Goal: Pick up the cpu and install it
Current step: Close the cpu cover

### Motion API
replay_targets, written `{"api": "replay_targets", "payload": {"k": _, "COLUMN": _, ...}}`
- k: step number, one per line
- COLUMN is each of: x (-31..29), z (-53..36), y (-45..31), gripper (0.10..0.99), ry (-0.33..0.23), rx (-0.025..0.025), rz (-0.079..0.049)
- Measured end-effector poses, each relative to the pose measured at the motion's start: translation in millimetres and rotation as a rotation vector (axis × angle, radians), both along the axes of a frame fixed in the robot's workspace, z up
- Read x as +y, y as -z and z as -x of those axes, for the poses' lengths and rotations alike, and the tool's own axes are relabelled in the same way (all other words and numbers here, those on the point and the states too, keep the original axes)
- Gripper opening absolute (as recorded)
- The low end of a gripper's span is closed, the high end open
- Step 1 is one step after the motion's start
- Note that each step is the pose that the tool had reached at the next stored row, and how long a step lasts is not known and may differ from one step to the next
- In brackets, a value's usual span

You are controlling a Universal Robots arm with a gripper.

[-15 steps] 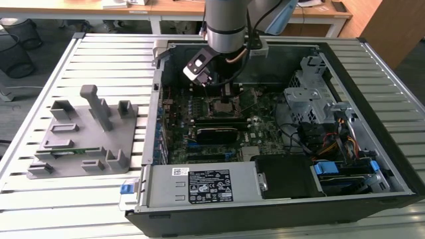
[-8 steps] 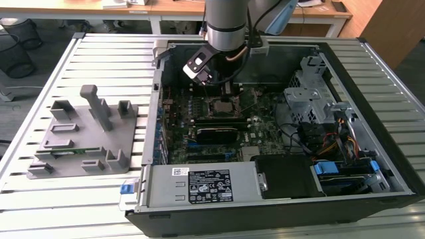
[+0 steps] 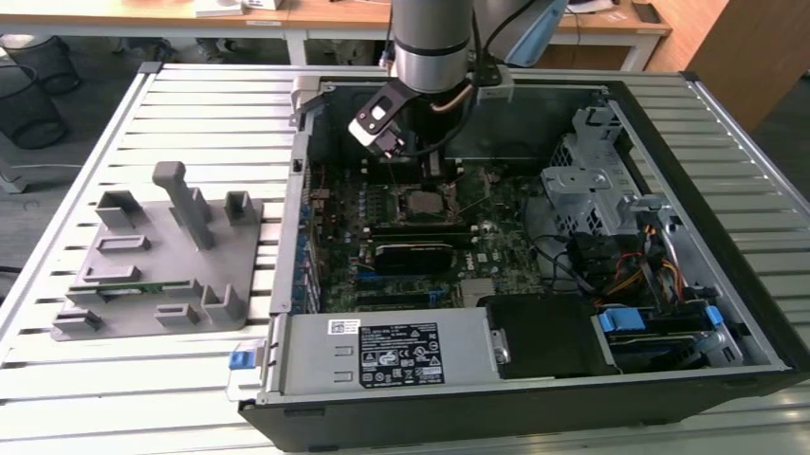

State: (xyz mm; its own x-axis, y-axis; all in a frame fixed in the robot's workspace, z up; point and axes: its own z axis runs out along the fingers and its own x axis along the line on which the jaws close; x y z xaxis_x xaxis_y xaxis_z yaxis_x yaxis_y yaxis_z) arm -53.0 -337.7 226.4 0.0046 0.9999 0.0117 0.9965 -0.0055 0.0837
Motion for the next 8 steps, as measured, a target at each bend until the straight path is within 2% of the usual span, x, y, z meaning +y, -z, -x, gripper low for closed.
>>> {"api": "replay_targets", "payload": {"k": 5, "x": 0.0, "z": 0.0, "y": -2.1, "gripper": 0.106, "ry": 0.0, "rx": 0.0001, "rz": 0.0}}
{"api": "replay_targets", "payload": {"k": 8, "x": 0.0, "z": 0.0, "y": -6.2, "gripper": 0.106, "ry": 0.0, "rx": 0.0, "rz": 0.0}}
